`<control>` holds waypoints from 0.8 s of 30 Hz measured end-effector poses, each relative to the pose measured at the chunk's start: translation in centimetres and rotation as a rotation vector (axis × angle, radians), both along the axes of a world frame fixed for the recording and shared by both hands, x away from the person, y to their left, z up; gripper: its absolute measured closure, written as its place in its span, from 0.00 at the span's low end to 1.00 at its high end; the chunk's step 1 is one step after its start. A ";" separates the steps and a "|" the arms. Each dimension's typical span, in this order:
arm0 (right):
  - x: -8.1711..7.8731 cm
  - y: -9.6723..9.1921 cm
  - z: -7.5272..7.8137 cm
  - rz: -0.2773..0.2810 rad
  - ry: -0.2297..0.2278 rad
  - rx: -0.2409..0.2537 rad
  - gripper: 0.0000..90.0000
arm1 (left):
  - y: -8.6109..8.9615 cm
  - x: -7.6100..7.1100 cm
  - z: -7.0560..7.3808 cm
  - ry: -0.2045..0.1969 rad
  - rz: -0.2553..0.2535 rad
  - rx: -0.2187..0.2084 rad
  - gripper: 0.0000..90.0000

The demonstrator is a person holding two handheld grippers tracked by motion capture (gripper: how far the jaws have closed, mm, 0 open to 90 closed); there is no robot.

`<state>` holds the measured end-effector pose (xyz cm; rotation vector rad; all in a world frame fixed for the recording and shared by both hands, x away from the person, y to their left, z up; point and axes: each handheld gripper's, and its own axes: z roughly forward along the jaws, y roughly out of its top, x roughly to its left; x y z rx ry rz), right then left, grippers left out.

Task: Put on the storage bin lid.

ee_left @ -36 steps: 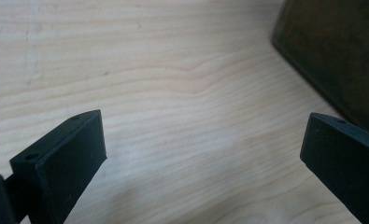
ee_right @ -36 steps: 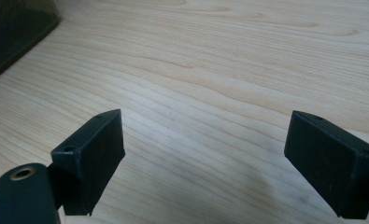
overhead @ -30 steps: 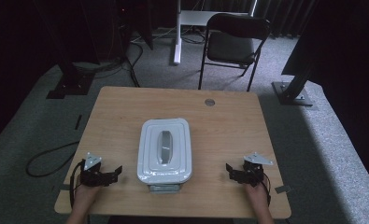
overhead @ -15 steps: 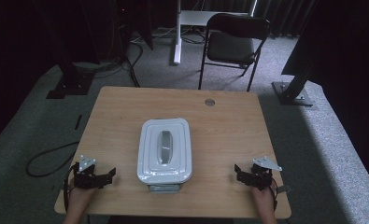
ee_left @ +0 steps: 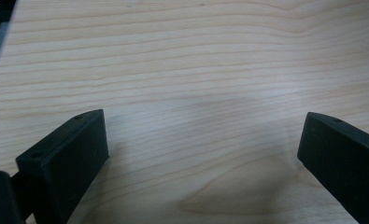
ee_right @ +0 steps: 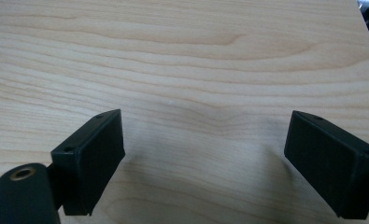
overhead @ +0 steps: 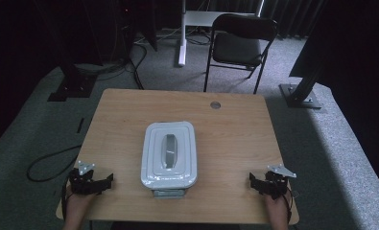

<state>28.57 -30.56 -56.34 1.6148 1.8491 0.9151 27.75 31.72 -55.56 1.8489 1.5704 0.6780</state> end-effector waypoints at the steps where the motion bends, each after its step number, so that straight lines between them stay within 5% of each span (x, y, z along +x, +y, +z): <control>1: 0.1 -0.1 0.0 -0.009 0.012 0.003 0.13 | 0.2 0.0 0.0 0.000 0.012 0.001 0.03; 7: 0.2 0.0 -0.1 -0.017 0.034 -0.041 0.12 | 0.5 0.0 -0.1 0.028 0.044 0.016 0.03; 15: 0.2 -0.3 -0.1 -0.064 0.036 -0.038 0.12 | 0.8 0.0 -0.2 0.033 0.081 0.028 0.02; 24: 0.2 -0.4 -0.1 -0.089 0.038 -0.034 0.12 | 0.9 0.0 -0.2 0.033 0.063 0.028 0.02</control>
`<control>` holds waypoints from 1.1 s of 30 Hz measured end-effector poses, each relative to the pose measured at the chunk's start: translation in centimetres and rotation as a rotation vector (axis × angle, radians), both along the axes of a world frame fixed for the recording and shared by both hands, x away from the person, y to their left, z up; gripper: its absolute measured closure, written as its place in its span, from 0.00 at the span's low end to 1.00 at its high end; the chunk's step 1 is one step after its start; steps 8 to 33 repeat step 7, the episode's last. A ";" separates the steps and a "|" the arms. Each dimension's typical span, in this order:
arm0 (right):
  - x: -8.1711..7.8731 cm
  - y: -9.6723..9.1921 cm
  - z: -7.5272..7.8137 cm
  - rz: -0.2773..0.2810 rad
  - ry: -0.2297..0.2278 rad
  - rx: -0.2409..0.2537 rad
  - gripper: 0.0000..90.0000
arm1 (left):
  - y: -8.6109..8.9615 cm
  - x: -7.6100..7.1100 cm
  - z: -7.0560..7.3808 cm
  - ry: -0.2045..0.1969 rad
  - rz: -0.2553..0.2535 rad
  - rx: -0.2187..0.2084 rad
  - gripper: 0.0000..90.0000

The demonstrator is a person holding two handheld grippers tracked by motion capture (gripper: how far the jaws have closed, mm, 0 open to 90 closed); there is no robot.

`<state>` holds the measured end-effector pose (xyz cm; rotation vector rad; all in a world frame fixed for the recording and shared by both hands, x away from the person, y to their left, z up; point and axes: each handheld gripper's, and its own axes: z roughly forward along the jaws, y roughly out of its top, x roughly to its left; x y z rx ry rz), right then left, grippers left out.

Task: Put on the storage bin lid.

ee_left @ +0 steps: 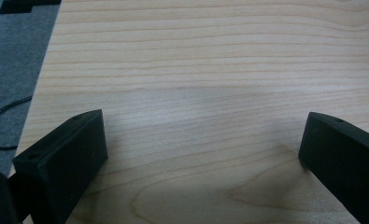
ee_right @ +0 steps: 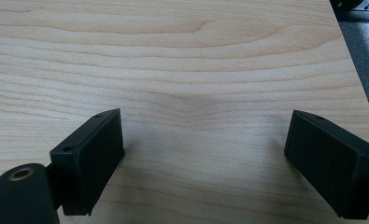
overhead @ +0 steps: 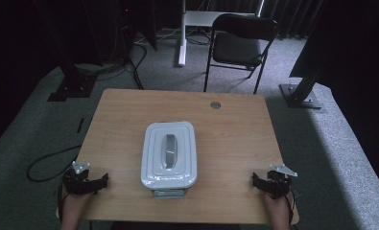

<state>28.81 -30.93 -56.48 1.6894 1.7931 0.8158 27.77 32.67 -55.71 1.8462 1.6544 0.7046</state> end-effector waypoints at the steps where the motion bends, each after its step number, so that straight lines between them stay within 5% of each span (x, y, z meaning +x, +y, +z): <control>1: 0.0 0.0 0.0 0.000 0.000 0.001 0.12 | 0.0 0.0 0.0 0.000 -0.005 0.000 0.02; 33: 0.0 0.0 0.0 0.000 0.000 0.000 0.12 | 0.0 0.0 0.0 0.000 -0.008 0.000 0.02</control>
